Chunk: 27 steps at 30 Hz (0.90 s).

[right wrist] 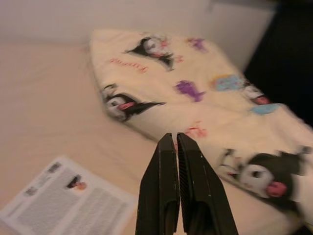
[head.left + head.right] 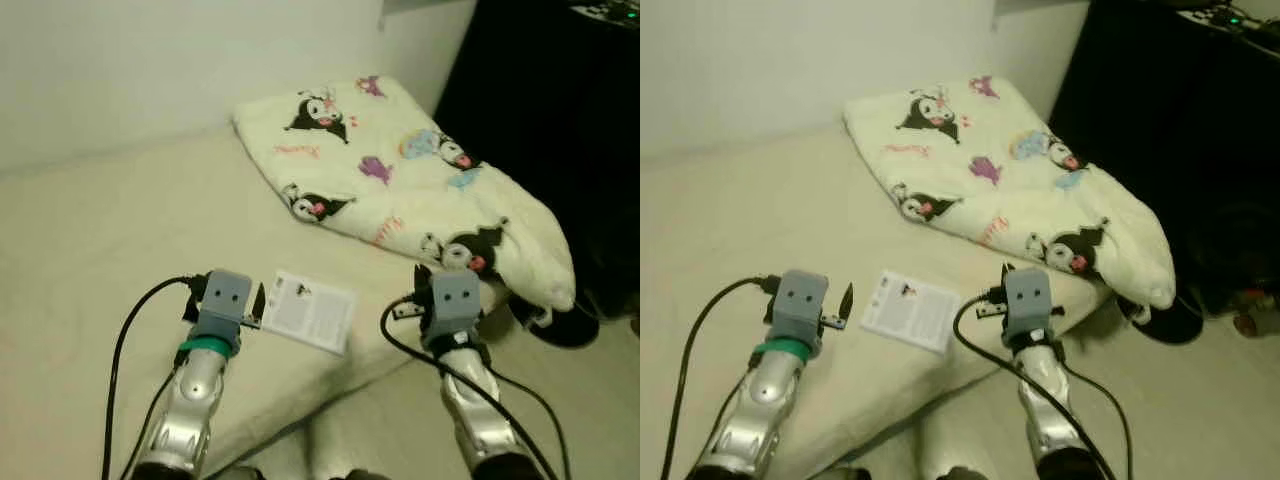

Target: Clean up the room

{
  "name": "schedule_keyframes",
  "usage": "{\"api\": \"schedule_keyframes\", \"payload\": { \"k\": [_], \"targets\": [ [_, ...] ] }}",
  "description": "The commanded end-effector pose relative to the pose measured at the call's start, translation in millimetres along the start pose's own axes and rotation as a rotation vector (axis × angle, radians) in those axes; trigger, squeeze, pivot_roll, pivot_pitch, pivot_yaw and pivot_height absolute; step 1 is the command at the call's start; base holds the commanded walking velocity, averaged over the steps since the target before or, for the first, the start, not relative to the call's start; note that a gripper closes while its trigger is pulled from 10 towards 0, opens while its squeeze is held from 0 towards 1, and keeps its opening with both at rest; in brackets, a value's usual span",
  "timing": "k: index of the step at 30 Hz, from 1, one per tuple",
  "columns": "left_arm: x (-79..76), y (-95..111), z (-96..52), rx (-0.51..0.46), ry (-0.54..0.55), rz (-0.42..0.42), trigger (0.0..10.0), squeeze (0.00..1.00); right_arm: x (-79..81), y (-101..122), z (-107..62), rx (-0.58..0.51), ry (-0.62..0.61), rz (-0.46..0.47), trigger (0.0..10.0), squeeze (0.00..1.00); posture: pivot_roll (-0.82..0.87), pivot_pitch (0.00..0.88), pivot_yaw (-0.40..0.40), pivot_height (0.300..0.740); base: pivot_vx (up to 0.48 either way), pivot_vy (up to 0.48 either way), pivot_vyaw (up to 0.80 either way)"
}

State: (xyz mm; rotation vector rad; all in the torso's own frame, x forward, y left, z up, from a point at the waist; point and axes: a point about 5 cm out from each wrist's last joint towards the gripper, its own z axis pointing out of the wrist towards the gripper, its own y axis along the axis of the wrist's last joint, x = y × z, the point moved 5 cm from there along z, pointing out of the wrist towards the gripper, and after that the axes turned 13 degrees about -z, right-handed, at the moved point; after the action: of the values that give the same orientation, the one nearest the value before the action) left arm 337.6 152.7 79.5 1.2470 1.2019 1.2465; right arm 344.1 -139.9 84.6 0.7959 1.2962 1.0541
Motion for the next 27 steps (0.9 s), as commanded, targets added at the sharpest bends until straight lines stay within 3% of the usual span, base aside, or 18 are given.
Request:
{"api": "schedule_keyframes", "payload": {
  "k": [1,21,27],
  "targets": [
    [-2.9,-8.4,-4.3,0.028,-0.006,0.000,10.0,0.00,-4.9,-11.3,-6.8,0.038,-0.012,-0.013,10.0,0.00,-0.07,0.070,-0.020,0.735,0.000,0.000,0.00],
    [-4.5,-9.2,-4.6,0.029,-0.010,-0.002,10.0,0.00,-5.1,-12.7,-8.8,0.042,-0.014,-0.014,10.0,0.00,-0.07,0.078,-0.017,0.735,0.000,0.000,0.00],
    [-6.1,-8.9,-3.3,0.029,-0.016,0.001,10.0,0.00,-3.3,-12.6,-9.5,0.042,-0.013,-0.010,10.0,0.00,-0.07,0.078,-0.014,0.710,0.000,0.000,0.00]
  ]
}}
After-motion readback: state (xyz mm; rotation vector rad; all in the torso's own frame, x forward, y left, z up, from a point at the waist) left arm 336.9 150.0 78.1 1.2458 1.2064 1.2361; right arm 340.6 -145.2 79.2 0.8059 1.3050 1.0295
